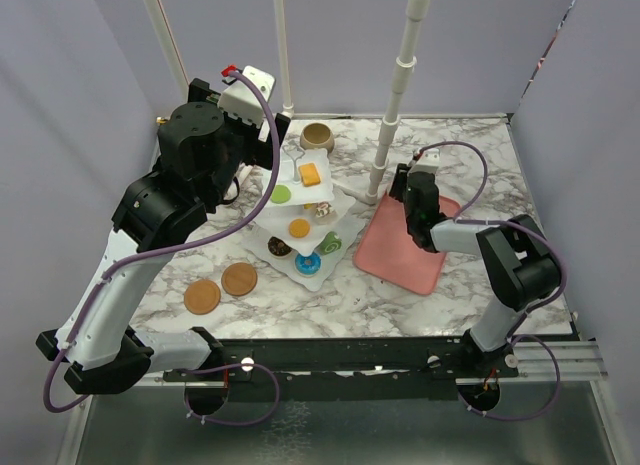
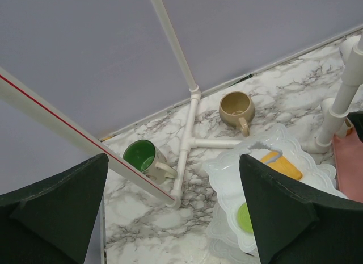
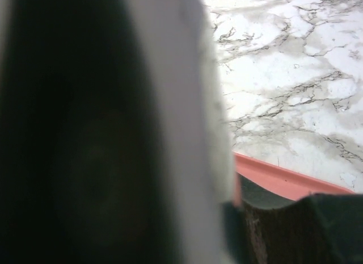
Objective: Serve the afternoon tea
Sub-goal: Pick up the desert from the tray, then place the desert on the desert table.
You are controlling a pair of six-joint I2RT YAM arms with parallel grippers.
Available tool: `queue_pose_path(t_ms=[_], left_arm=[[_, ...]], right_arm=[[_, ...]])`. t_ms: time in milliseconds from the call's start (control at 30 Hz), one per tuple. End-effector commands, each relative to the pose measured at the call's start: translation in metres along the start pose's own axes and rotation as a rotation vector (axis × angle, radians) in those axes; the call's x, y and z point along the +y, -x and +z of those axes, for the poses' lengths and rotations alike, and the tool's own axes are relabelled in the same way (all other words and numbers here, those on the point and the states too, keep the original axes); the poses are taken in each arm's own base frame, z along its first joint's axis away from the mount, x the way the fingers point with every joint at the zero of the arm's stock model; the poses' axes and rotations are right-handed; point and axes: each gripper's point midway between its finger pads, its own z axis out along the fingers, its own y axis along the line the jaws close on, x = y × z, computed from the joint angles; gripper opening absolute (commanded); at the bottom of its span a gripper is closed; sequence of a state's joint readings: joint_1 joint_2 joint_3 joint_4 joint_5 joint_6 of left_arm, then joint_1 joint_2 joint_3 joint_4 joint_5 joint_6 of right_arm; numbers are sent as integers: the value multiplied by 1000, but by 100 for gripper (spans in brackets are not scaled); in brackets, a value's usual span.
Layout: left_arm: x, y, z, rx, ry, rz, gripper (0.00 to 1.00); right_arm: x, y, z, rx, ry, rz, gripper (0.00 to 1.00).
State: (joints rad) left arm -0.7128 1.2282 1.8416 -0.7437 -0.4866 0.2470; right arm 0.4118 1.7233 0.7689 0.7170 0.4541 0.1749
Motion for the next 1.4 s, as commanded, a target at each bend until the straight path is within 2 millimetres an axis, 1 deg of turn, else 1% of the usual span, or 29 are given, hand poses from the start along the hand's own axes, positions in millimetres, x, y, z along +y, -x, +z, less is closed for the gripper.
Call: queue_pose_path(t_ms=[0, 67, 167, 233, 367, 500, 567, 633, 667, 733, 867, 933, 1067, 1100, 1133, 1167, 1233, 1333, 1367], left_arm=[[6, 9, -7, -26, -1, -12, 99], [7, 10, -8, -29, 0, -15, 99], [7, 10, -8, -28, -1, -15, 99], [6, 8, -9, -25, -5, -20, 99], [3, 3, -10, -14, -20, -18, 99], [1, 4, -9, -17, -27, -22, 99], [0, 4, -8, -14, -27, -18, 99], [0, 4, -7, -13, -25, -16, 99], [0, 3, -7, -13, -25, -14, 99], [1, 4, -7, -15, -24, -17, 99], [-2, -1, -5, -3, -28, -21, 99], [-5, -5, -4, 7, -33, -27, 99], [-13, -6, -1, 10, -64, -41, 99], [-13, -4, -2, 5, -68, -46, 99], [-13, -3, -3, 2, -71, -48, 99], [-12, -1, -3, -3, -70, -51, 99], [-9, 3, -6, -13, -68, -47, 99], [-5, 7, -13, -30, -71, -45, 99], [-5, 8, -14, -33, -72, -44, 99]], right_arm=[[5, -7, 5, 15, 30, -14, 49], [4, -8, 3, 19, 32, -17, 45], [4, -6, -2, 11, 45, -26, 35], [2, -4, -6, 11, 45, -32, 31], [-5, 11, -21, -21, 38, -19, 30], [-10, 29, -37, -53, 39, 6, 29], [-10, 39, -45, -60, 45, 44, 24], [-8, 49, -54, -60, 58, 84, 14], [-8, 55, -59, -61, 69, 101, 11], [-7, 67, -74, -57, 95, 133, 9], [-2, 102, -118, -99, 184, 173, 8], [8, 124, -141, -119, 239, 176, 8], [40, 170, -184, -187, 352, 147, 8], [50, 189, -193, -211, 389, 151, 8], [60, 197, -197, -213, 424, 145, 9], [69, 211, -201, -223, 457, 149, 9], [87, 233, -202, -228, 513, 150, 9], [121, 261, -195, -237, 601, 139, 9], [134, 264, -188, -224, 627, 129, 10]])
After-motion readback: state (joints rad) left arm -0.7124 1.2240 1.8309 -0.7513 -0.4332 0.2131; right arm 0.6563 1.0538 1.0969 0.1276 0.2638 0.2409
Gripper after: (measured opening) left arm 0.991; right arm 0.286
